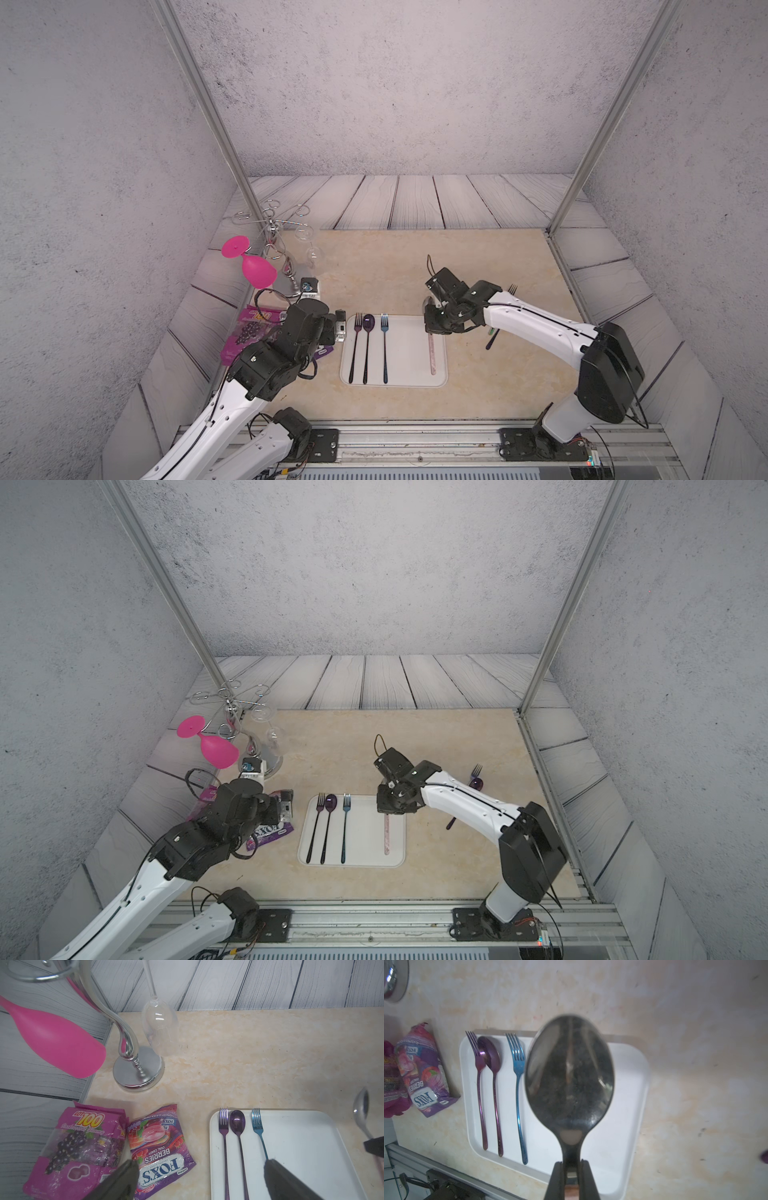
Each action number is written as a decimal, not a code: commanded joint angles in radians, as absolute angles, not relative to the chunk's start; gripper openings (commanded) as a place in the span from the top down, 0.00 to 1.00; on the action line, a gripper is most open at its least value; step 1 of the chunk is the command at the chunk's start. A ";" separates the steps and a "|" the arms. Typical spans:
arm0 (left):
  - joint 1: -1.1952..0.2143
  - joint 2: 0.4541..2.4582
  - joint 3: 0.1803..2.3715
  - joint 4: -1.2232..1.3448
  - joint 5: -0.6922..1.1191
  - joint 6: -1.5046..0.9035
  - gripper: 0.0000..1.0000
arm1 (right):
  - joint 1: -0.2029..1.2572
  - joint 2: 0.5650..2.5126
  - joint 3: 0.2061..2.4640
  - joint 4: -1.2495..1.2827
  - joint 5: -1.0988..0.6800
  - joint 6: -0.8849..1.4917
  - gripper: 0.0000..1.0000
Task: Set the spoon and fork side by side
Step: Place the spoon on the tray.
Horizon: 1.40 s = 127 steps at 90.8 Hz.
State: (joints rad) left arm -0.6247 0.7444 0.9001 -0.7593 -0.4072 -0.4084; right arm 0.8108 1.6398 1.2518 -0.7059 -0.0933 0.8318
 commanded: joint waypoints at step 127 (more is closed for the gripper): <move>-0.626 0.728 0.899 -0.754 -0.394 -0.405 0.00 | 0.911 2.043 1.466 -0.608 -0.086 1.000 0.90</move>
State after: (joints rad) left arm -0.6247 0.7300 0.9001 -0.7593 -0.3954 -0.4084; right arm 0.9070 2.0235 1.4372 -0.5972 -0.0986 0.9939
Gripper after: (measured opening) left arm 0.996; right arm 0.089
